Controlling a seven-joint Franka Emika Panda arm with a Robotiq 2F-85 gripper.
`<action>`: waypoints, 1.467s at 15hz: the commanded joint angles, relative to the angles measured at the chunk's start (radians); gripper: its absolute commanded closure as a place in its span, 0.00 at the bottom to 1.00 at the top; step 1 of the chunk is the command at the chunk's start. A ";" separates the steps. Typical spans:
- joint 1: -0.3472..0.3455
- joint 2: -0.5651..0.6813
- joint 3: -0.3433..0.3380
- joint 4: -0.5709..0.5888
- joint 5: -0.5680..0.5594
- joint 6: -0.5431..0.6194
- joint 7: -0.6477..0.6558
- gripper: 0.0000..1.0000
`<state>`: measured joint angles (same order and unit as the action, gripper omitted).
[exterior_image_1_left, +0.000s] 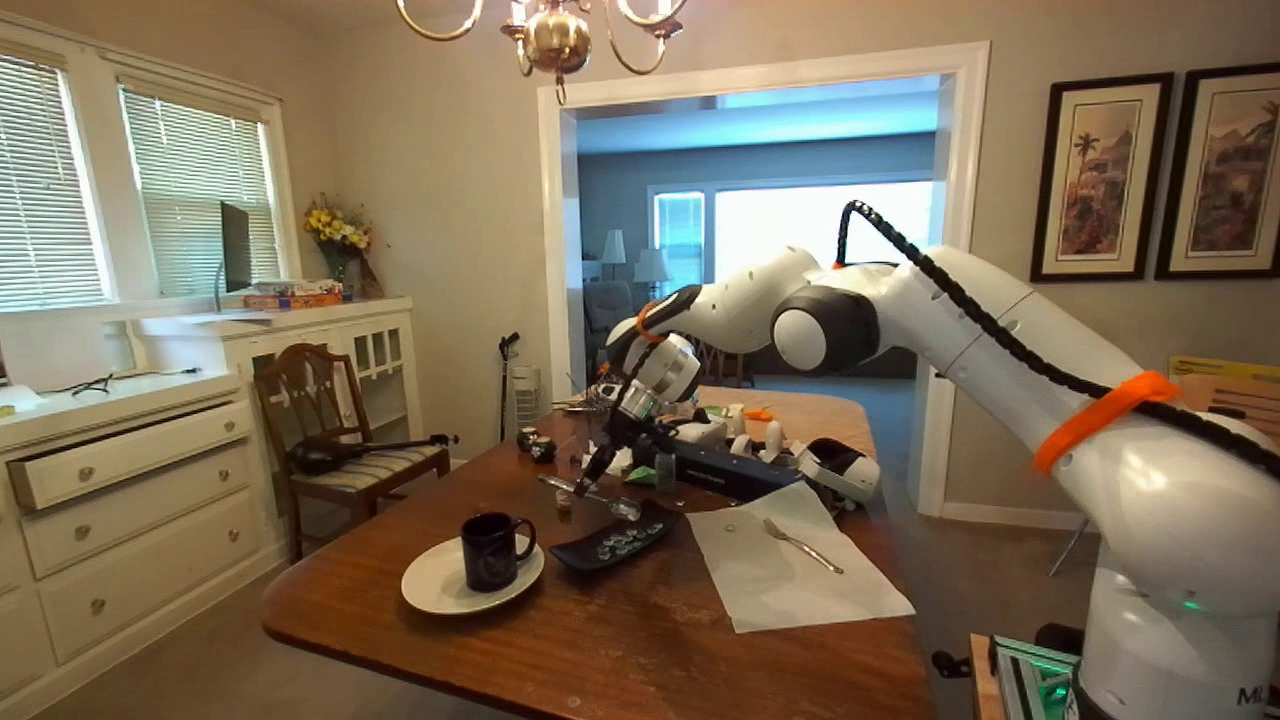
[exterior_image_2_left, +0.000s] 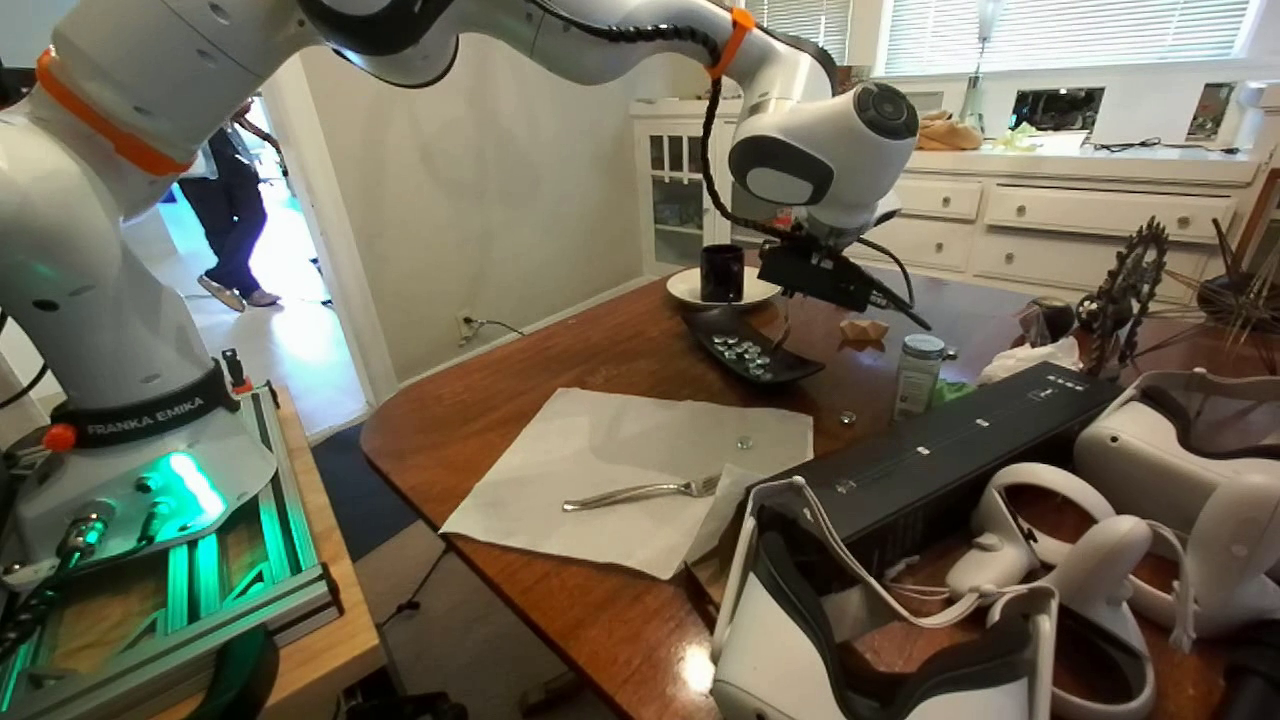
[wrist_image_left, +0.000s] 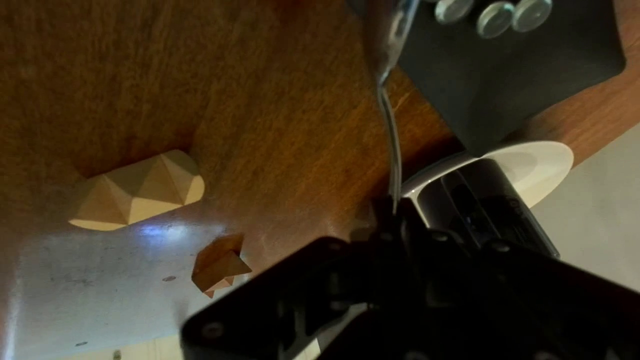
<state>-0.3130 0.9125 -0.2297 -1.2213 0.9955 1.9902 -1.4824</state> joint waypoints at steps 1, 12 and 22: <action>0.022 -0.049 -0.026 -0.065 -0.020 0.002 0.062 0.99; -0.087 0.018 0.133 -0.012 -0.130 0.023 0.048 0.99; -0.093 0.031 0.164 0.014 -0.174 0.039 0.139 0.99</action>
<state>-0.3981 0.9248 -0.0830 -1.2299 0.8664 2.0055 -1.3834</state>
